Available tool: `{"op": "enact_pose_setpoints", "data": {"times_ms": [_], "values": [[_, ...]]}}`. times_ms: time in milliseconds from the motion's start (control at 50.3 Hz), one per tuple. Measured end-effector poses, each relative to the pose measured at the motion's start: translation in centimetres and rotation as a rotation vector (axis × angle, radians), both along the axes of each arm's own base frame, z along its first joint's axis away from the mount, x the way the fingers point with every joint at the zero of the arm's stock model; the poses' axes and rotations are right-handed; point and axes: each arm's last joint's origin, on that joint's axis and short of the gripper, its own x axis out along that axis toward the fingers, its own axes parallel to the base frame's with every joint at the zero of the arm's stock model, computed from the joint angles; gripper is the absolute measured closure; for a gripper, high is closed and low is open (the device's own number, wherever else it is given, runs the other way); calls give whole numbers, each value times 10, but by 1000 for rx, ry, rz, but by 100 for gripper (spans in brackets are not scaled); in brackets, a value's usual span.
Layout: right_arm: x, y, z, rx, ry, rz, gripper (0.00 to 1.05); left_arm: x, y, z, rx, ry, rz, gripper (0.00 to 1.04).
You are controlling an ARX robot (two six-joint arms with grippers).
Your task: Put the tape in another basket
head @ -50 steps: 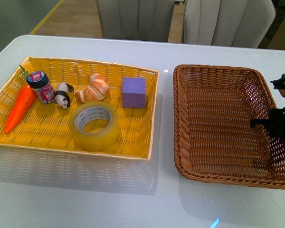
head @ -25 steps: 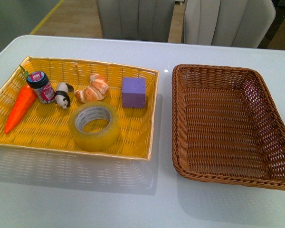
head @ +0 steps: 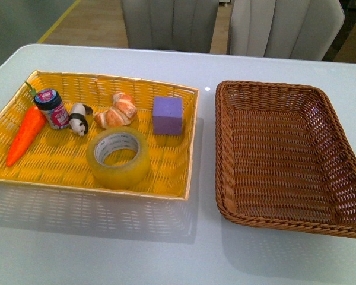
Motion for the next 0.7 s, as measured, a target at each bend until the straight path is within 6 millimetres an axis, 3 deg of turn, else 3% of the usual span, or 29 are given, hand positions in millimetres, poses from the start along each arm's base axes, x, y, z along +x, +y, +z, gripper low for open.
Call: {"op": "enact_pose_setpoints", "data": {"times_ms": [119, 179, 298, 695], "values": [[-18, 6, 1, 3, 18, 13, 88, 0, 0, 0, 0, 0, 0, 9], [-32, 9, 4, 1, 18, 12, 103, 0, 0, 0, 0, 0, 0, 9], [-52, 20, 8, 6, 20, 13, 103, 0, 0, 0, 0, 0, 0, 9], [-87, 21, 22, 6, 17, 8, 103, 0, 0, 0, 0, 0, 0, 9]]}}
